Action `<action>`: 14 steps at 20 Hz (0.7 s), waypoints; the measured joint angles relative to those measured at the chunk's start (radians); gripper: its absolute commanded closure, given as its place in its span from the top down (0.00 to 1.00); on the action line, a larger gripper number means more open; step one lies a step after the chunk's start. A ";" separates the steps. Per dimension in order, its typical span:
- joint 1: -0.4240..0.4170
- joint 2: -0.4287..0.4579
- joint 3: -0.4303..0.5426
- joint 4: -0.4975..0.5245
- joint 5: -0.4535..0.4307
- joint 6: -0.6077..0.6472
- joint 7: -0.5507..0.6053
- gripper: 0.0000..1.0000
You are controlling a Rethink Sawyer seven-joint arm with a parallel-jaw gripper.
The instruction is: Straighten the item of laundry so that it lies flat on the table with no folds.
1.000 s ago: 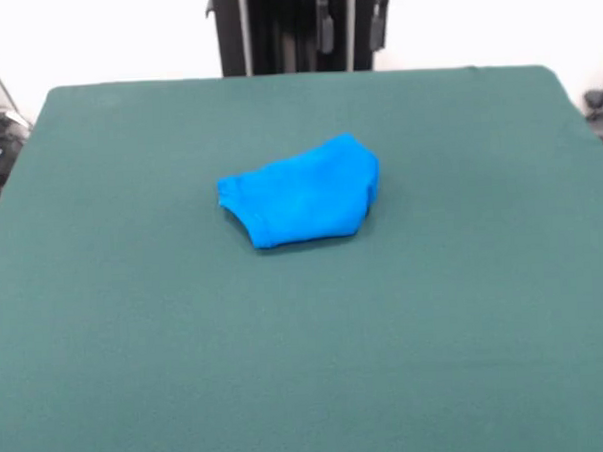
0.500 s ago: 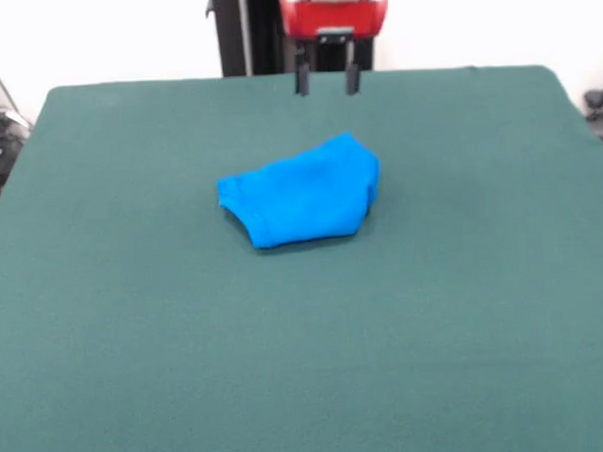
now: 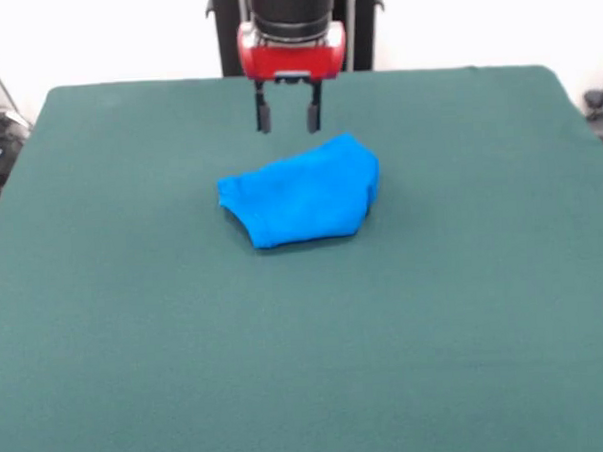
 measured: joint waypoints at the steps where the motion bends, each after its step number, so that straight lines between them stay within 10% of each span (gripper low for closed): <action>1: -0.002 0.007 0.002 -0.009 -0.003 0.000 0.000 1.00; 14: -0.005 0.091 0.039 -0.128 -0.031 0.000 0.000 1.00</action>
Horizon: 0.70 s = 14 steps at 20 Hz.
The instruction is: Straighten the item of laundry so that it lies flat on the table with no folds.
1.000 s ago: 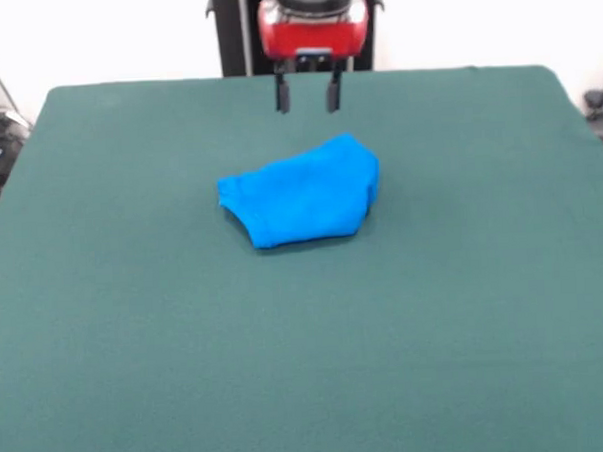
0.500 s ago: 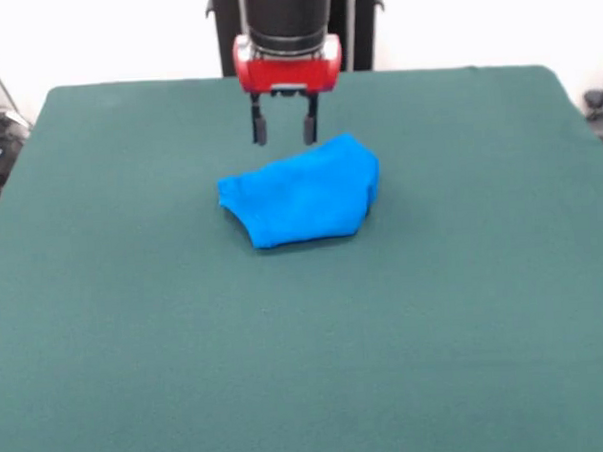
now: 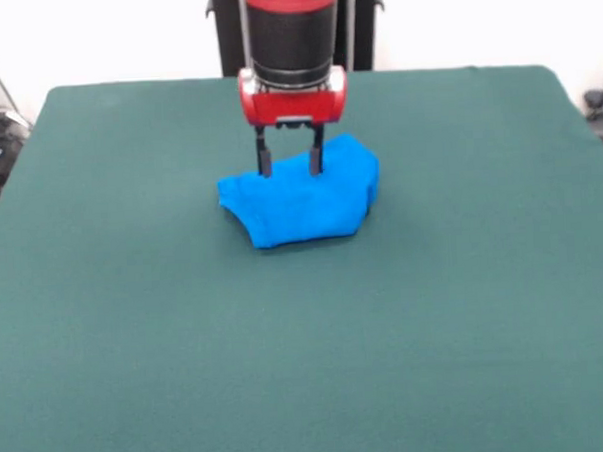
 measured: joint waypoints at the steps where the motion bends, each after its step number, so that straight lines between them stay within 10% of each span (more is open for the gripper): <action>1: 0.000 0.006 0.004 -0.010 0.000 0.000 0.000 1.00; 14: -0.021 0.041 0.045 -0.086 -0.001 0.000 0.000 1.00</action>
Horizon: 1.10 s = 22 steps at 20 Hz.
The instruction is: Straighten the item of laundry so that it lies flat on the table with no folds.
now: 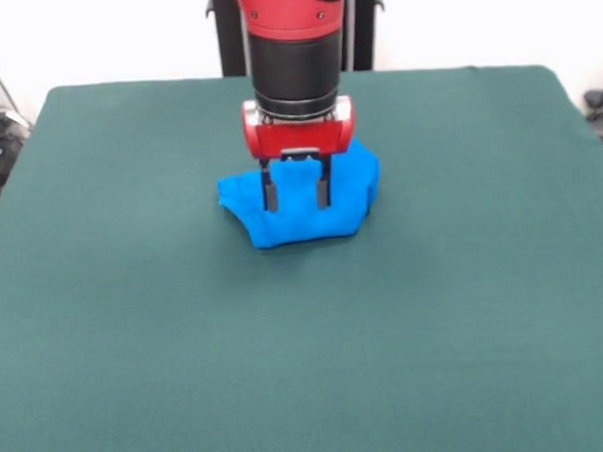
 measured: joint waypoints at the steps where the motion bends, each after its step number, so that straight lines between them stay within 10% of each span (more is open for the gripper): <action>1: -0.005 0.000 0.004 0.000 0.000 0.000 0.000 1.00; 22: -0.081 0.003 0.046 0.006 -0.111 -0.002 0.000 1.00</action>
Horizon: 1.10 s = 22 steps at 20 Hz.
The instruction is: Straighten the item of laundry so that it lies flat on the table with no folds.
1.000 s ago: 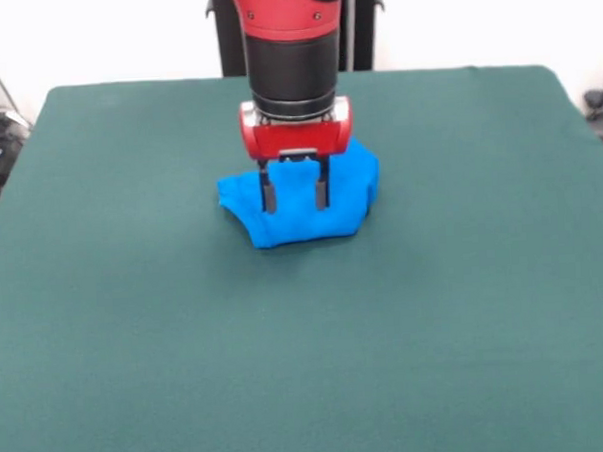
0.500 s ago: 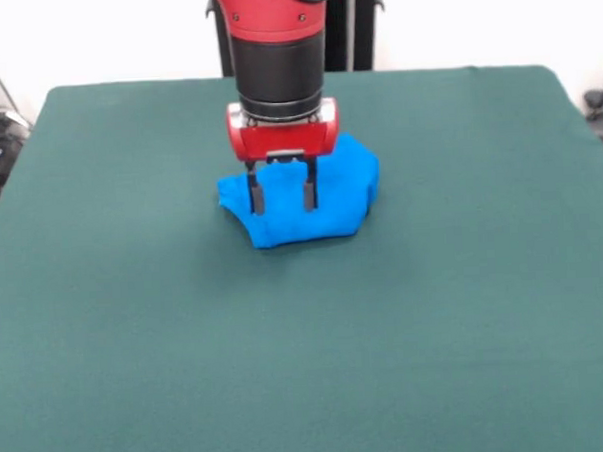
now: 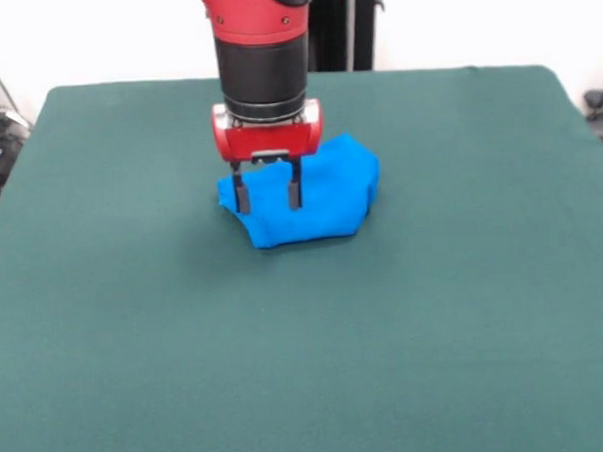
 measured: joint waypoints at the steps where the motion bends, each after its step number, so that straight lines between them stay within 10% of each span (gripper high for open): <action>1: -0.002 0.002 0.000 0.000 -0.006 -0.002 0.000 1.00; 22: -0.015 0.066 0.009 -0.004 -0.075 -0.084 0.000 1.00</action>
